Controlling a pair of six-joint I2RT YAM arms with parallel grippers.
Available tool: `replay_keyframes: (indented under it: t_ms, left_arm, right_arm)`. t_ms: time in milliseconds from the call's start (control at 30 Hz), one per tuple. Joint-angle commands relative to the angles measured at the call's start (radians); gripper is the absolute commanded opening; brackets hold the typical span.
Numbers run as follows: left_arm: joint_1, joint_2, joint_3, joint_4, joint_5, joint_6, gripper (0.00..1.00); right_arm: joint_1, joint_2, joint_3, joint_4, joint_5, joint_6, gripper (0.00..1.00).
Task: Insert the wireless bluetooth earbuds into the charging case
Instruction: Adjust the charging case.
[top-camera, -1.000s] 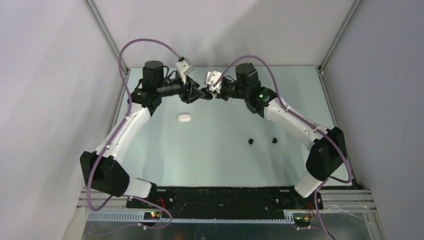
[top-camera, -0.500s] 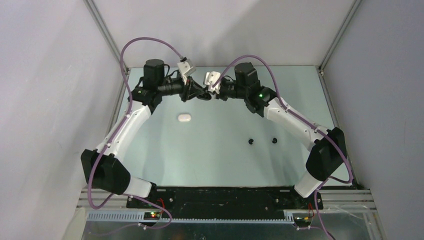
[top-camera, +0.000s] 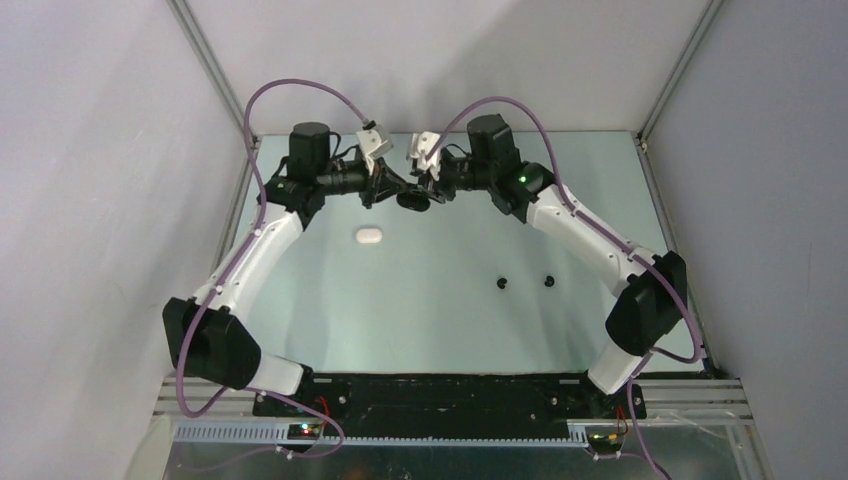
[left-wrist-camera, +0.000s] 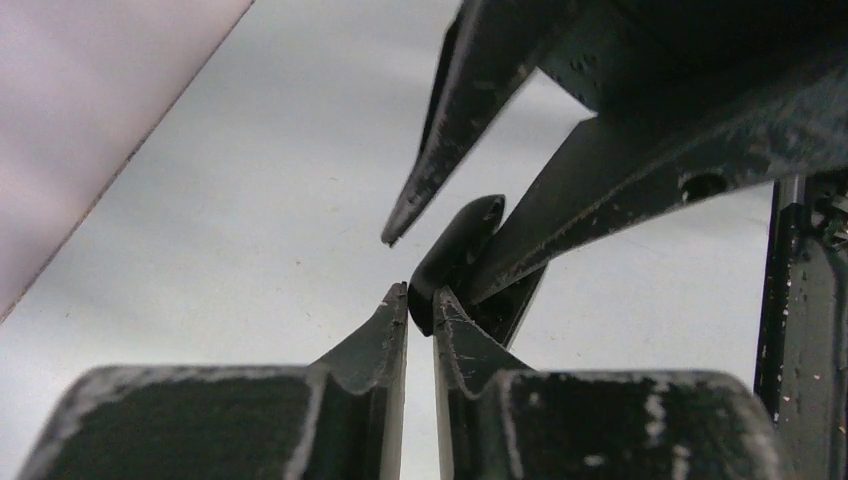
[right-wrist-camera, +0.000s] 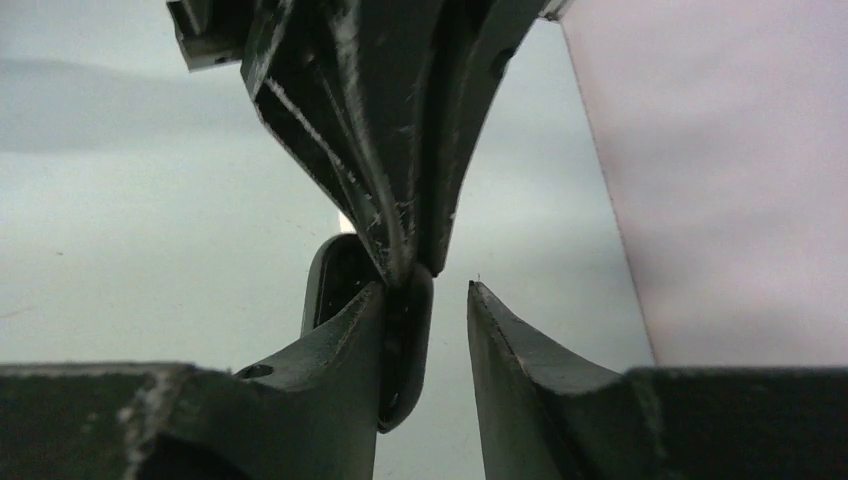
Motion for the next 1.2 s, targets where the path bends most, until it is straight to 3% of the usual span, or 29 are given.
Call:
replay_keyframes:
  t_ms: [0,167,667,767,833,1167]
  left_arm:
    - [-0.004,-0.053,-0.018,0.025,0.03,0.071,0.0]
    - [-0.006,-0.075,-0.051,0.025,0.037,0.097,0.0]
    - [-0.021,-0.098,-0.078,0.025,-0.016,0.114,0.0]
    - [-0.023,-0.102,-0.085,0.025,-0.029,0.113,0.0]
    - [-0.022,-0.103,-0.089,0.026,-0.037,0.112,0.0]
    - [-0.021,-0.111,-0.082,0.049,-0.051,0.071,0.0]
  right_arm:
    - [-0.045,0.051,0.143,-0.189,-0.126,0.109,0.42]
    - [-0.123,0.076,0.162,-0.188,-0.228,0.3,0.48]
    - [-0.141,0.066,0.124,-0.185,-0.337,0.398,0.5]
    - [-0.144,0.065,0.117,-0.178,-0.357,0.423,0.63]
    - [-0.145,0.062,0.11,-0.175,-0.365,0.435,0.67]
    - [-0.145,0.077,0.082,-0.176,-0.323,0.435,0.58]
